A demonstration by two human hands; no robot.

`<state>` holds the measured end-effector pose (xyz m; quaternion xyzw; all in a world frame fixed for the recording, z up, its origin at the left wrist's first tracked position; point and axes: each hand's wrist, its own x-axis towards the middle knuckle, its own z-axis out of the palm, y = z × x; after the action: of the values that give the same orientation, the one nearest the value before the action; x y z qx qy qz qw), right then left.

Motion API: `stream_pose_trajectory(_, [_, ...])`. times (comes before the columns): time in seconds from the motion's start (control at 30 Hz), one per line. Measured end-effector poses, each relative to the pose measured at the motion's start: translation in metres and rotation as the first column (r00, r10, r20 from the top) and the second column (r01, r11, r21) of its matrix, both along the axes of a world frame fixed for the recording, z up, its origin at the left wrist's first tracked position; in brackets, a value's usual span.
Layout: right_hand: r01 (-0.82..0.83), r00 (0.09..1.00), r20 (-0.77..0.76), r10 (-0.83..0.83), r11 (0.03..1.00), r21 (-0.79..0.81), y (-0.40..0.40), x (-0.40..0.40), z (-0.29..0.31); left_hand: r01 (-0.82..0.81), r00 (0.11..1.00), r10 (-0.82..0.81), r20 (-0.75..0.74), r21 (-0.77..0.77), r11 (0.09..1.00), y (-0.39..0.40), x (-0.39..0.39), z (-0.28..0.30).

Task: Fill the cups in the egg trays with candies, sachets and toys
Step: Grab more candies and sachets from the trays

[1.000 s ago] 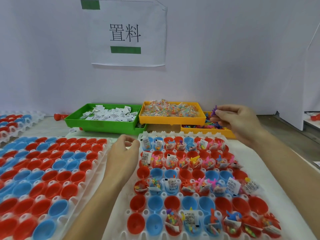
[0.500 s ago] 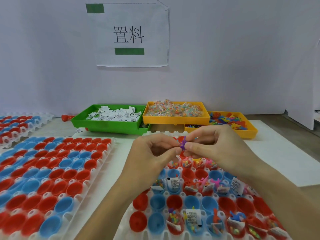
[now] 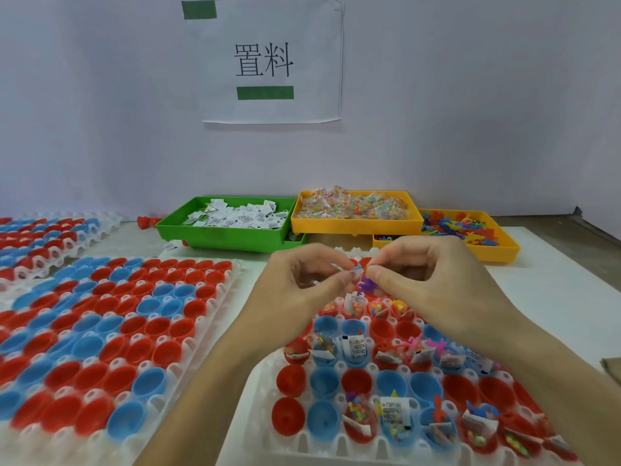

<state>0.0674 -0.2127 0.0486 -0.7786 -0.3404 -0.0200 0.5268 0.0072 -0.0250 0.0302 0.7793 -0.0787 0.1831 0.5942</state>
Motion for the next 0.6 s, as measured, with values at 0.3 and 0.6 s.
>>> stream_pose_trajectory(0.3, [-0.239, 0.965, 0.048, 0.258, 0.94, -0.242, 0.015, -0.033, -0.002, -0.27, 0.961, 0.273, 0.044, -0.069, 0.96, 0.007, 0.004, 0.0])
stream_pose_trajectory(0.6, [-0.365, 0.925, -0.051, 0.377, 0.841, -0.399, 0.024, -0.05, -0.015, -0.284, 0.958, 0.287, 0.028, -0.077, 0.956, 0.005, 0.003, 0.001])
